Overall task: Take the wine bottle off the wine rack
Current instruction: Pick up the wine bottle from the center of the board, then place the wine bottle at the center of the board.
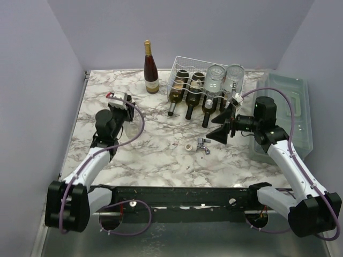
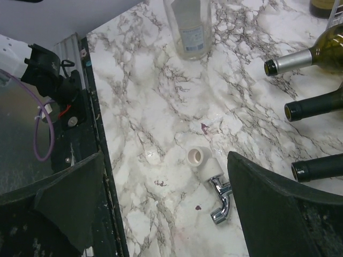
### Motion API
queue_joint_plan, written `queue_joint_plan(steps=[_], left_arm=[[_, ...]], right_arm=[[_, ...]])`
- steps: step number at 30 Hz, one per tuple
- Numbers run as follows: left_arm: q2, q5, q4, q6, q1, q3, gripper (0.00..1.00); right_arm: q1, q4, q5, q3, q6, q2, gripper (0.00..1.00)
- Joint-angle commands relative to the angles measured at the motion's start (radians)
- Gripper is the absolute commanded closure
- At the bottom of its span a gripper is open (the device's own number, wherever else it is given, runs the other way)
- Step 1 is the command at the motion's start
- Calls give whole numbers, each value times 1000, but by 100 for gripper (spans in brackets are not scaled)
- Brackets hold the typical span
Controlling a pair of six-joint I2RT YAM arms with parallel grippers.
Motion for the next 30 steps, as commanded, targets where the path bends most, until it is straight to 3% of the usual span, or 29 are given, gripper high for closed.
queue_joint_plan(steps=[1, 6, 15, 22, 30], left_arm=[[179, 61, 321, -42, 90, 225, 100], [421, 67, 410, -63, 136, 436, 100], [764, 4, 401, -82, 161, 807, 100], [905, -37, 331, -31, 166, 986, 100], [987, 6, 281, -21, 187, 1079, 100]], right_arm=[[-12, -18, -24, 7, -33, -22, 0], [-13, -35, -25, 13, -48, -20, 0], [-15, -92, -52, 33, -104, -3, 0], [-15, -153, -91, 57, -158, 22, 0], [-16, -194, -120, 70, -200, 44, 0]])
